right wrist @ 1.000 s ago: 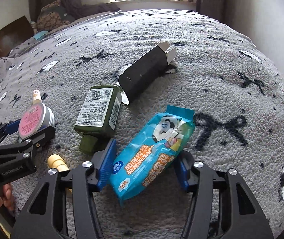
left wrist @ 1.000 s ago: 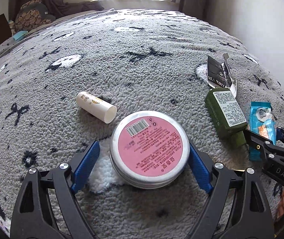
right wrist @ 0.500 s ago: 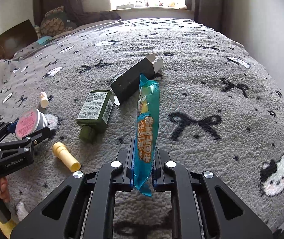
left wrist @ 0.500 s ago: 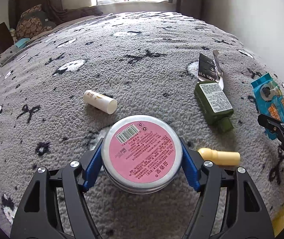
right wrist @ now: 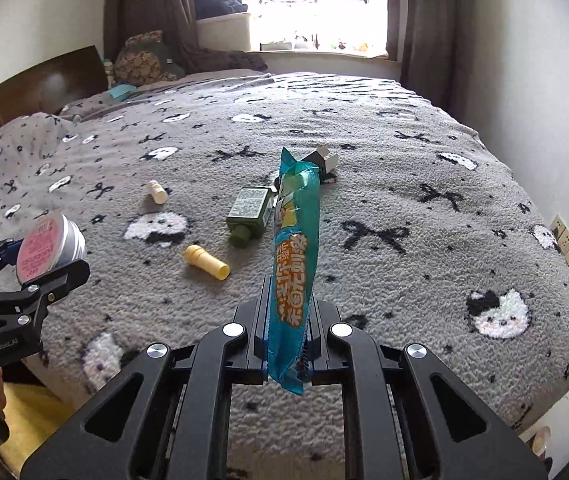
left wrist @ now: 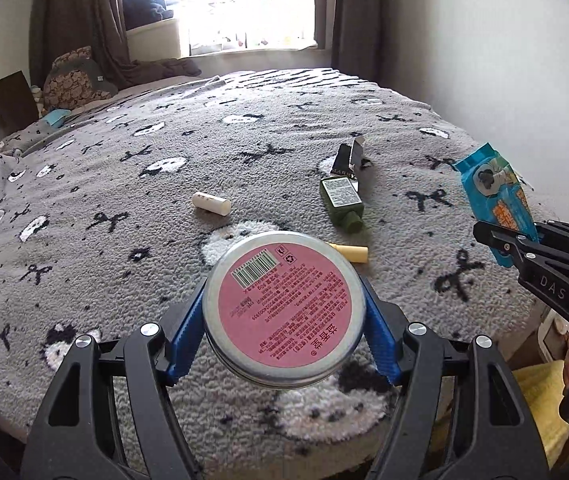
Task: Collect trash
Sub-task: 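Carry the tin and snack packet down over the bed edge toward the bin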
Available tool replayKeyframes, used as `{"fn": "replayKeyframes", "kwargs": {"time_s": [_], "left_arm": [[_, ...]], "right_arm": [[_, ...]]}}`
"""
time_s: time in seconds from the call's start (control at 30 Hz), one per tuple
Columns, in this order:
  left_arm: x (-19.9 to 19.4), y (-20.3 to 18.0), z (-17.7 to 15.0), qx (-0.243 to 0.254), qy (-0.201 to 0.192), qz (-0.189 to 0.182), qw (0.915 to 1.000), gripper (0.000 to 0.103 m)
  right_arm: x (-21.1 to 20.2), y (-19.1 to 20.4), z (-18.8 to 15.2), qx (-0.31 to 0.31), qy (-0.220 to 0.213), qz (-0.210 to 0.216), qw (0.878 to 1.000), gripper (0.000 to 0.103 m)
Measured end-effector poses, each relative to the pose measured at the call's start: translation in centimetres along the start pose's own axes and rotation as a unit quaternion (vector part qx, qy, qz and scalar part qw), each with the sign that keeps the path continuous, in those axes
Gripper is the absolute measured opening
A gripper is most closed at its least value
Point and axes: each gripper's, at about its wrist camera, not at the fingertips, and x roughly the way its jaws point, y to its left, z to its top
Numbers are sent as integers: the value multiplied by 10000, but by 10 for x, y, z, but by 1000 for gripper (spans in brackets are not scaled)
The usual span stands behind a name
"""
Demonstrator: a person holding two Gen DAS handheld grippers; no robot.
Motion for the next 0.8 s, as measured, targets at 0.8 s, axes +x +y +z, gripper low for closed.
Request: {"fn": "replayKeyframes", "kwargs": {"time_s": [0.8], "left_arm": [[-82, -34, -122, -69, 151, -343, 9993, 67]], "right_arm": [[-70, 40, -114, -402, 301, 515, 9974, 13]]}}
